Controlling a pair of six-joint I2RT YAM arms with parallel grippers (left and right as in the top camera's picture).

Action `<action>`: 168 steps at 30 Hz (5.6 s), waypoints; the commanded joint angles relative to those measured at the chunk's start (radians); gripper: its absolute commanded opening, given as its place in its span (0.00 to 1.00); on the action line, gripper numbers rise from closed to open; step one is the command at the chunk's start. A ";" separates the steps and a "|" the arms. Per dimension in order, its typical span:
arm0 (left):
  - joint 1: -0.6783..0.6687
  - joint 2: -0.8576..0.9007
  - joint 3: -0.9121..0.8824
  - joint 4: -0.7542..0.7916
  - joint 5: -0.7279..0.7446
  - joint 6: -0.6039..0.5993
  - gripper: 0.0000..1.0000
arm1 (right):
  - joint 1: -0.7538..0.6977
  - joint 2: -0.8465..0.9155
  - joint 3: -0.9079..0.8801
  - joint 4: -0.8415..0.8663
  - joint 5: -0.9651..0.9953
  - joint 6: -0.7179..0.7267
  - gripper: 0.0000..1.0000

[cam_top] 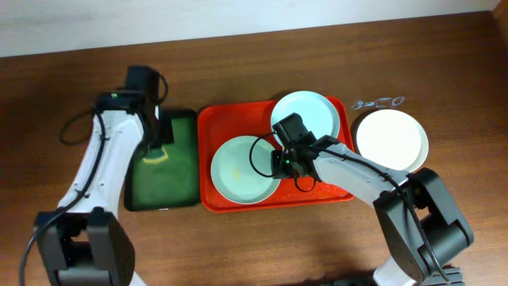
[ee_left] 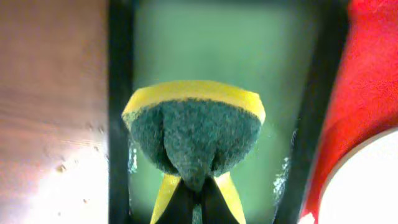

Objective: Clean dirty plates on tray and stack at the side
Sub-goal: 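Grasp the sponge again with the left gripper, then carry the sponge with the left gripper over the pale blue plate, then scrub the pale blue plate with the sponge while right gripper holds rim, then return the sponge to the green tray and retract the left arm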

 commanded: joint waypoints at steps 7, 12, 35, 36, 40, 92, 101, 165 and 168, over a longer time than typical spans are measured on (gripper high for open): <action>-0.035 -0.020 0.083 -0.024 -0.022 0.074 0.00 | -0.002 0.005 -0.011 0.000 -0.023 0.128 0.04; -0.090 -0.020 0.083 -0.021 -0.022 0.080 0.00 | -0.003 0.005 -0.011 0.016 -0.023 0.191 0.04; -0.361 0.291 0.082 0.035 0.195 0.008 0.00 | -0.003 0.005 -0.011 0.033 -0.080 0.217 0.04; -0.369 0.308 0.082 0.039 0.149 -0.014 0.00 | -0.003 0.005 -0.011 0.031 -0.080 0.217 0.04; -0.387 0.338 0.079 0.060 0.084 -0.039 0.00 | -0.003 0.005 -0.011 0.031 -0.079 0.217 0.04; -0.367 0.166 -0.237 0.328 0.181 -0.048 0.00 | -0.003 0.005 -0.011 0.027 -0.075 0.217 0.04; -0.390 0.220 -0.184 0.301 0.586 -0.009 0.00 | -0.003 0.005 -0.011 0.027 -0.075 0.217 0.04; 0.121 0.023 0.237 -0.078 0.042 -0.094 0.99 | -0.003 0.005 -0.012 0.023 -0.068 0.217 0.13; 0.122 0.023 0.236 -0.078 0.042 -0.094 0.99 | -0.002 0.005 -0.014 0.023 -0.068 0.217 0.18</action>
